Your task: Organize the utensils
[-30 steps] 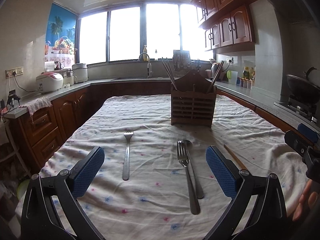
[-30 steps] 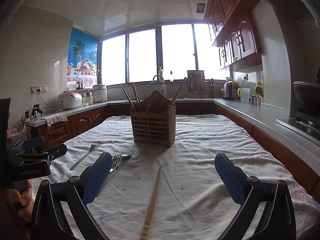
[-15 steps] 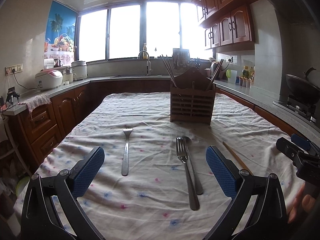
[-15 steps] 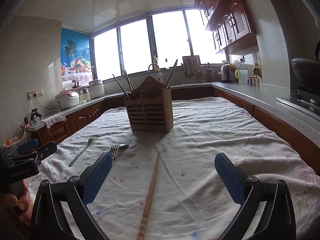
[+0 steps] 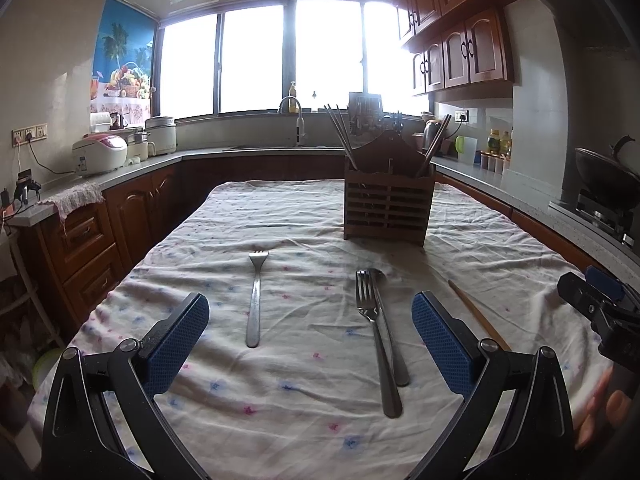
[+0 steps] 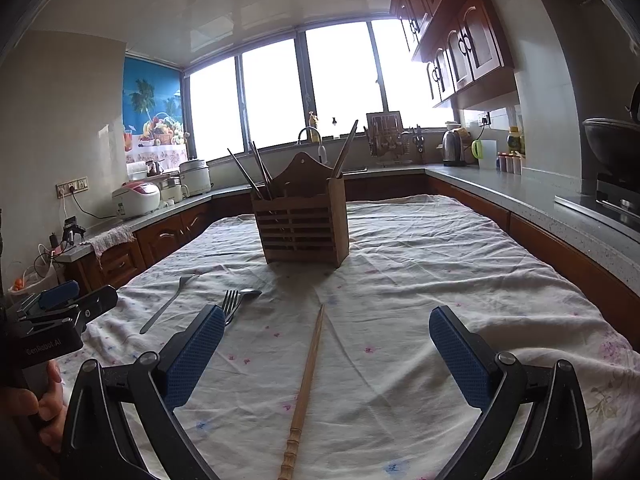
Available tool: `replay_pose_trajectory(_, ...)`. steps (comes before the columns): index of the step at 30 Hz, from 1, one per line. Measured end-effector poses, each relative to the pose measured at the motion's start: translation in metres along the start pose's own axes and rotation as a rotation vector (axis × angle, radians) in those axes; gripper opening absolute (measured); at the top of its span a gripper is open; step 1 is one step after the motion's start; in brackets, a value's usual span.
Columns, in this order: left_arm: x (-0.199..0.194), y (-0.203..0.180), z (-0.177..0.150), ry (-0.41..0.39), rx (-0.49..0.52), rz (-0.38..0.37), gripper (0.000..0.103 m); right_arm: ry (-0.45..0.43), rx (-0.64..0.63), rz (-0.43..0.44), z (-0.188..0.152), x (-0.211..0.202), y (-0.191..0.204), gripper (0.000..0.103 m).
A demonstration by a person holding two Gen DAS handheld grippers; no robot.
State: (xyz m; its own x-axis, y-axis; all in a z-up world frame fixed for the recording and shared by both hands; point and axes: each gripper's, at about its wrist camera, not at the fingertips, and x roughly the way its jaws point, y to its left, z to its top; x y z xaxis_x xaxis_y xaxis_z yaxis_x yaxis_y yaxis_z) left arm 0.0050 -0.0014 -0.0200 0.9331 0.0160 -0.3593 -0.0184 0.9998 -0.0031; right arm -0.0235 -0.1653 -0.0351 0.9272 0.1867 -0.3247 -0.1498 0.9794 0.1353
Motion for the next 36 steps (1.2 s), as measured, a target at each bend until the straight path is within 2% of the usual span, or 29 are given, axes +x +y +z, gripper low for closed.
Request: replay_pose_trajectory(36,-0.0033,-0.0015,0.0026,-0.002,0.01,-0.004,0.103,-0.013,0.002,0.007,0.0025,-0.0038,0.0027,0.103)
